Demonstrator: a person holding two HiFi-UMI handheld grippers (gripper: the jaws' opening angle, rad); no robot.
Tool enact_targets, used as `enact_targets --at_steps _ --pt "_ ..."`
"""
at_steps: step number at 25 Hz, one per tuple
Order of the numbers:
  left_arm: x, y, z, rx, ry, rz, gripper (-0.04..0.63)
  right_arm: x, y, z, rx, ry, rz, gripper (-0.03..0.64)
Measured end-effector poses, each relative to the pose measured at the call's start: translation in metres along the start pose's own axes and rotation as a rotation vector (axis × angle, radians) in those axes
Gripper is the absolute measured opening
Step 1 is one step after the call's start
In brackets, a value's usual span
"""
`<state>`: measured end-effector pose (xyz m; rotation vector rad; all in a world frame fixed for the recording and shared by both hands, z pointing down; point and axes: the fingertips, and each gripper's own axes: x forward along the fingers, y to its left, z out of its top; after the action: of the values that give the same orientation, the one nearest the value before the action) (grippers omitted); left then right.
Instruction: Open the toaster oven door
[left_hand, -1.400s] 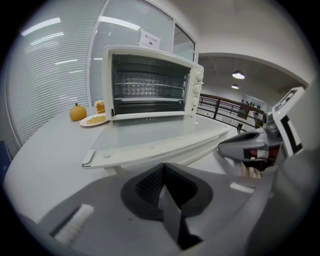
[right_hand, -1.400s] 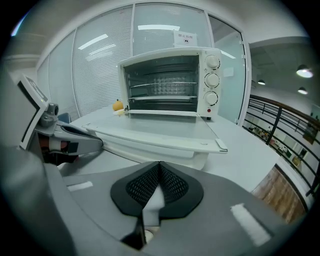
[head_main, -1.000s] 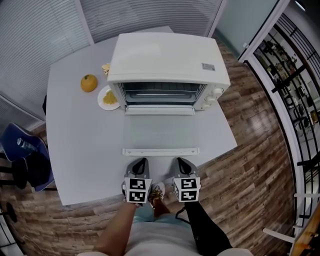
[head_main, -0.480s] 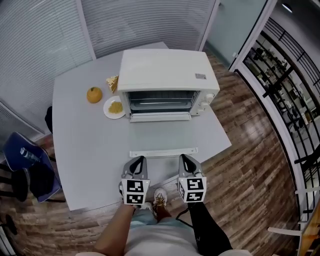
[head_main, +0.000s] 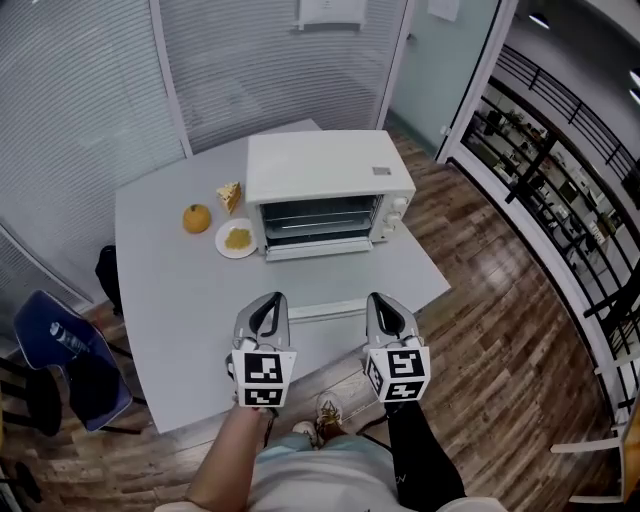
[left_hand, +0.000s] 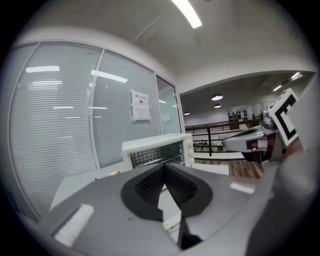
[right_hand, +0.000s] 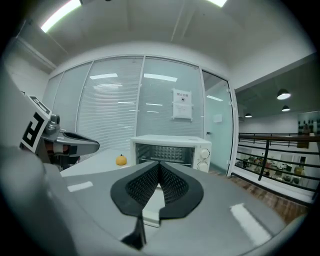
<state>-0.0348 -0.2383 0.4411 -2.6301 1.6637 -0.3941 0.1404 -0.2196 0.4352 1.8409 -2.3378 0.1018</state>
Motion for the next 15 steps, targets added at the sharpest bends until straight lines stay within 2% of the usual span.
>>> enact_targets --at_steps 7,12,15 --pt "-0.028 0.017 0.051 0.046 -0.11 0.014 0.057 -0.024 0.008 0.046 -0.021 -0.084 -0.017 0.003" --pt "-0.039 0.03 0.077 0.017 -0.158 0.023 0.057 -0.029 0.008 0.07 -0.032 -0.125 -0.025 0.003" --pt "-0.042 0.036 0.084 0.003 -0.166 0.022 0.057 -0.032 0.015 0.08 -0.077 -0.138 -0.008 0.002"
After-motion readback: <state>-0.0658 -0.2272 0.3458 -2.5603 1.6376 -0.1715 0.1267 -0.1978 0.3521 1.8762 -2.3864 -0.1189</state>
